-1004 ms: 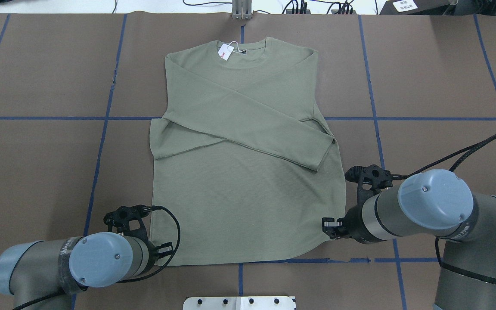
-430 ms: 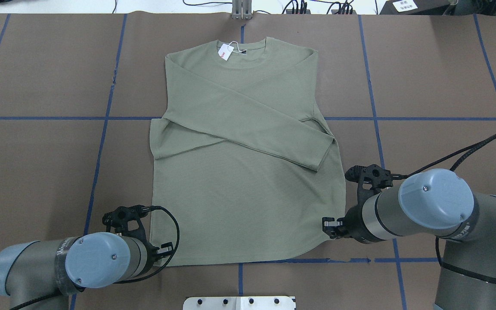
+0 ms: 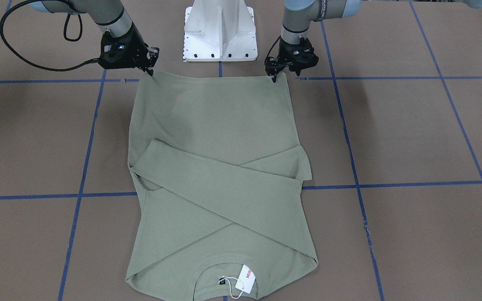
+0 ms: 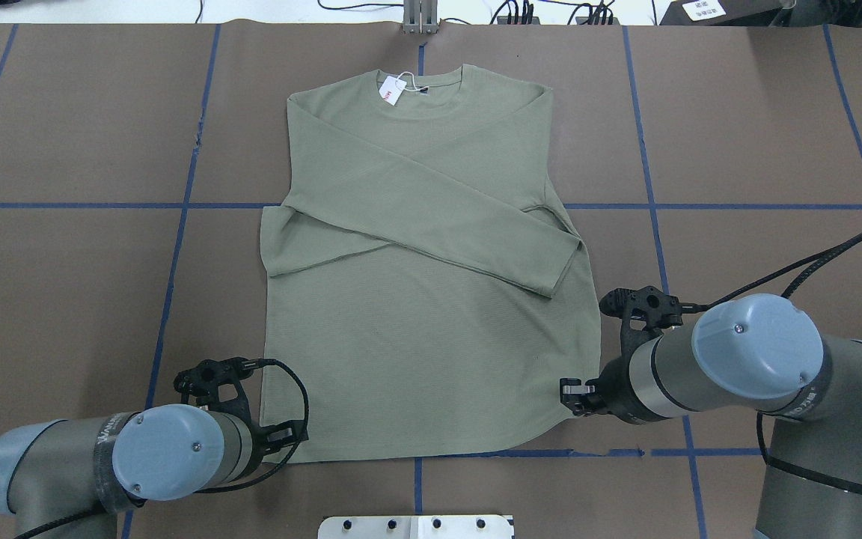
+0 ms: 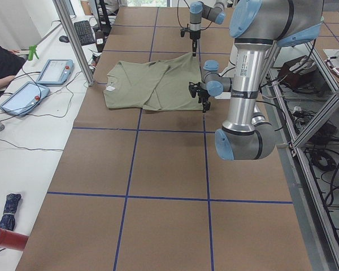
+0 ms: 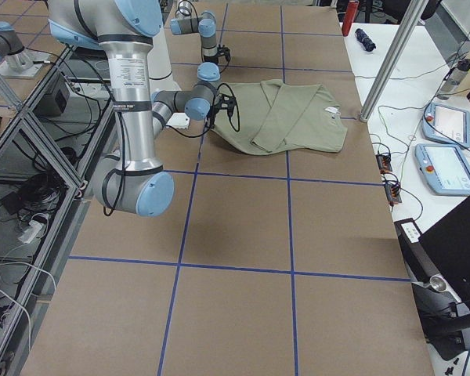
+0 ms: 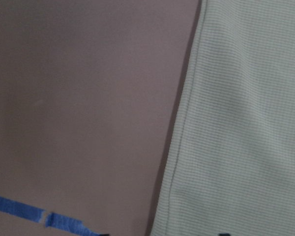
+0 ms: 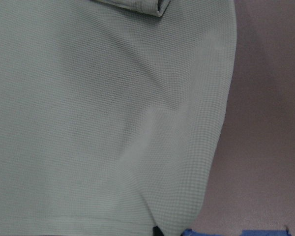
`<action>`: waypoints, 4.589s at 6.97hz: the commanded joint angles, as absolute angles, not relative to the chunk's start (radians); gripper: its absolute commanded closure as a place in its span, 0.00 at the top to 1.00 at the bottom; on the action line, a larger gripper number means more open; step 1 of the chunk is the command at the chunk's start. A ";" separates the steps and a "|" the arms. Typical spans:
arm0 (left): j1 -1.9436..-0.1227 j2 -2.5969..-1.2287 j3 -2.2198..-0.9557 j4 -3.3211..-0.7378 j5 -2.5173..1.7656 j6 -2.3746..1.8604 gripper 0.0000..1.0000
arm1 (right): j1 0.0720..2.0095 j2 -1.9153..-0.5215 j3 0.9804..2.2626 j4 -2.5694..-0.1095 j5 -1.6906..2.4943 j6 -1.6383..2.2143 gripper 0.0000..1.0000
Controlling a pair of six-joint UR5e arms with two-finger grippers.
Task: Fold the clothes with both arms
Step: 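Grasp the hem corners nearest the robot with both grippers, then lift the hem with both grippers and carry it over toward the collar, then lay the hem down at the collar and open both grippers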
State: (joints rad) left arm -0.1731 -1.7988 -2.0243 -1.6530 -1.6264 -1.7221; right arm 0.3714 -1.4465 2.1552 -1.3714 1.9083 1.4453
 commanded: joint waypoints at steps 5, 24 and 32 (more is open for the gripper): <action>-0.166 -1.801 -2.013 -1.655 -1.632 -1.724 0.56 | 0.373 -1.450 2.155 -1.371 1.910 1.445 0.00; -0.364 -1.847 -2.426 -1.315 -1.791 -1.565 0.00 | 0.696 -1.432 2.208 -1.374 2.214 1.428 0.00; -0.748 -2.045 -1.794 -1.677 -1.832 -1.339 0.00 | 0.844 -0.970 1.570 -1.289 2.057 1.338 0.00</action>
